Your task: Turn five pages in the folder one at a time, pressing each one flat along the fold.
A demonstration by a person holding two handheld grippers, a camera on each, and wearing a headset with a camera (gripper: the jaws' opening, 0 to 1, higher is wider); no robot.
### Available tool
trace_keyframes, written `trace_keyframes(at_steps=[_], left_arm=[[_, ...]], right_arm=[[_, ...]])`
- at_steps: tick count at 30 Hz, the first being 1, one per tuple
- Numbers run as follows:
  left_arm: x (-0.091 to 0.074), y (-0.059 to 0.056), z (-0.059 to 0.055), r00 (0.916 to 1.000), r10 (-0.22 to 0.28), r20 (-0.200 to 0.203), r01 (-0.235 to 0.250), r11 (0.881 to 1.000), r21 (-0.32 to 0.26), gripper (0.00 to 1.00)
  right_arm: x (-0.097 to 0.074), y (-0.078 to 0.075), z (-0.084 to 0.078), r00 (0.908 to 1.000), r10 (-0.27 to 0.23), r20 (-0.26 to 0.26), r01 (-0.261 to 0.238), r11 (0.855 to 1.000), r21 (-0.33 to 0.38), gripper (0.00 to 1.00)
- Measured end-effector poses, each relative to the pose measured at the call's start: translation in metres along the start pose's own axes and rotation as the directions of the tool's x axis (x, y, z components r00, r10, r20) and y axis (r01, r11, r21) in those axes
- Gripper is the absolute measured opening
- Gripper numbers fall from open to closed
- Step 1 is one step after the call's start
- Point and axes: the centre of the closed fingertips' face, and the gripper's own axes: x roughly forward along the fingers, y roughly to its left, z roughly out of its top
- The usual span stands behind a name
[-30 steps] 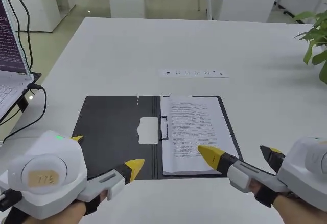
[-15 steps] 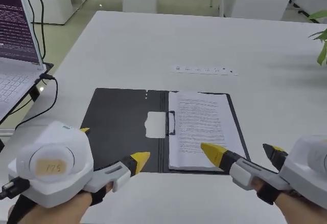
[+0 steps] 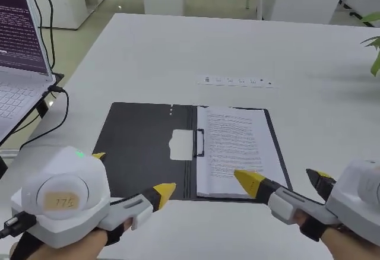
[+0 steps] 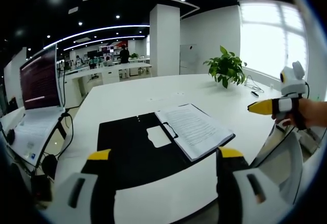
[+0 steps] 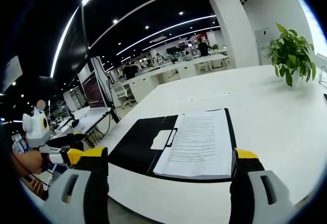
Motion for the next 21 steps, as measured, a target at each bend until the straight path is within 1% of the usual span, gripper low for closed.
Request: trace_keyframes(at_steps=[6, 14, 16, 19, 21], left_arm=[[0.0, -0.001, -0.003, 1.0, 0.001, -0.007, -0.001, 1.0, -0.004, 0.82], [0.001, 0.001, -0.008, 0.9998, 0.008, -0.018, -0.008, 1.0, -0.01, 0.82], [0.001, 0.001, -0.009, 0.9998, 0.009, -0.02, -0.009, 1.0, -0.009, 0.82], [0.003, 0.002, -0.013, 0.9994, 0.004, -0.035, -0.004, 1.0, -0.012, 0.8], [0.005, 0.002, -0.014, 0.9994, 0.003, -0.035, -0.003, 1.0, -0.011, 0.8]], right_arm=[[-0.001, -0.001, -0.002, 1.0, 0.001, -0.007, -0.001, 1.0, -0.006, 1.0], [0.001, 0.001, -0.007, 0.9998, 0.01, -0.017, -0.011, 1.0, -0.008, 1.0], [0.002, 0.002, -0.009, 0.9997, 0.013, -0.021, -0.014, 1.0, -0.006, 1.0], [0.003, 0.003, -0.013, 0.9994, 0.019, -0.03, -0.019, 1.0, -0.007, 1.0], [0.003, 0.003, -0.017, 0.9991, 0.019, -0.038, -0.019, 1.0, -0.01, 1.0]])
